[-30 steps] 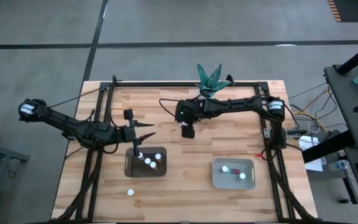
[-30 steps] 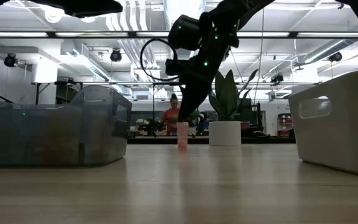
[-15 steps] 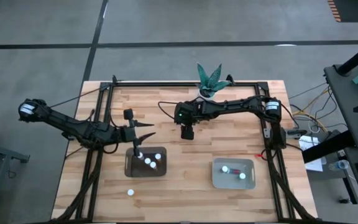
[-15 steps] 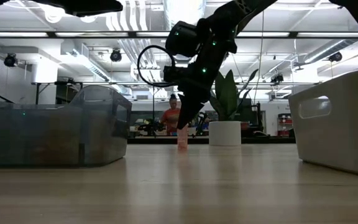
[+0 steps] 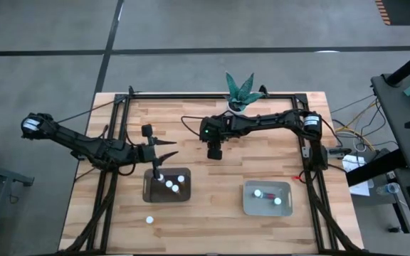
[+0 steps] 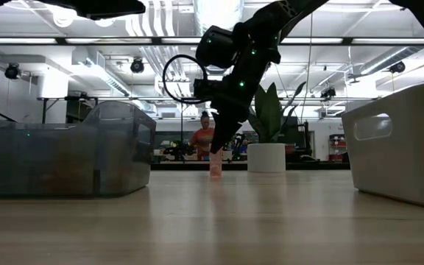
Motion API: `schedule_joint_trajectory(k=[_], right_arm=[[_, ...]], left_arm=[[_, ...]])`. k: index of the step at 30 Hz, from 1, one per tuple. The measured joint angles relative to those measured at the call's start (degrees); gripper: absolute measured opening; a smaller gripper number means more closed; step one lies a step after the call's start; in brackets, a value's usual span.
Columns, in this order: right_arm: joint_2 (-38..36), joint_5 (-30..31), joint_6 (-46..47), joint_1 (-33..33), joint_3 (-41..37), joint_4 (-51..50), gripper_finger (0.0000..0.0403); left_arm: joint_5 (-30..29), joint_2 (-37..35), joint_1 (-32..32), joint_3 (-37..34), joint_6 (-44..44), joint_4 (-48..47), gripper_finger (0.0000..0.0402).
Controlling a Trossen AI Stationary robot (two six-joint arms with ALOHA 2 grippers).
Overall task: Pick and place medicine bottles into bin by pill shape (circle, oval)
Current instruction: Put the pink capsule bottle into the gray bin
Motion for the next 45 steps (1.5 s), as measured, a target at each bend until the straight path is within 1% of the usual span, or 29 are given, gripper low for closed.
schedule_joint_trajectory(k=[6, 10, 15, 22, 31, 36, 40, 45], right_arm=[[-0.74, -0.02, 0.35, 0.06, 0.00, -0.55, 0.0122], [-2.29, 0.02, 1.84, 1.20, 0.00, -2.05, 0.0123], [-5.24, 0.00, 3.75, 4.22, 0.00, -5.00, 0.0118], [-9.71, 0.00, 8.15, 10.35, 0.00, -8.15, 0.0121], [-15.09, 0.09, 17.10, 18.70, 0.00, -12.94, 0.0120], [-18.14, 0.73, 22.76, 23.30, -0.07, -17.58, 0.0118], [-20.64, 4.83, 28.10, 26.95, -0.09, -22.49, 0.0119], [-24.24, 6.69, 34.92, 31.17, -1.37, -26.31, 0.0121]], left_arm=[[-0.02, 0.00, 0.00, 0.02, 0.00, 0.00, 0.0129], [-0.01, 0.00, 0.00, 0.02, 0.00, 0.05, 0.0129], [-0.01, 0.00, 0.00, 0.04, 0.00, 0.33, 0.0129], [-0.02, 0.00, 0.01, 0.04, 0.01, 0.63, 0.0129], [0.00, 0.00, 0.00, 0.07, 0.00, 1.51, 0.0129], [-0.01, 0.02, -0.02, 0.07, 0.00, 1.94, 0.0129], [0.00, 0.02, -0.04, 0.07, -0.02, 2.16, 0.0129], [0.00, 0.02, -0.04, 0.07, -0.07, 2.87, 0.0129]])
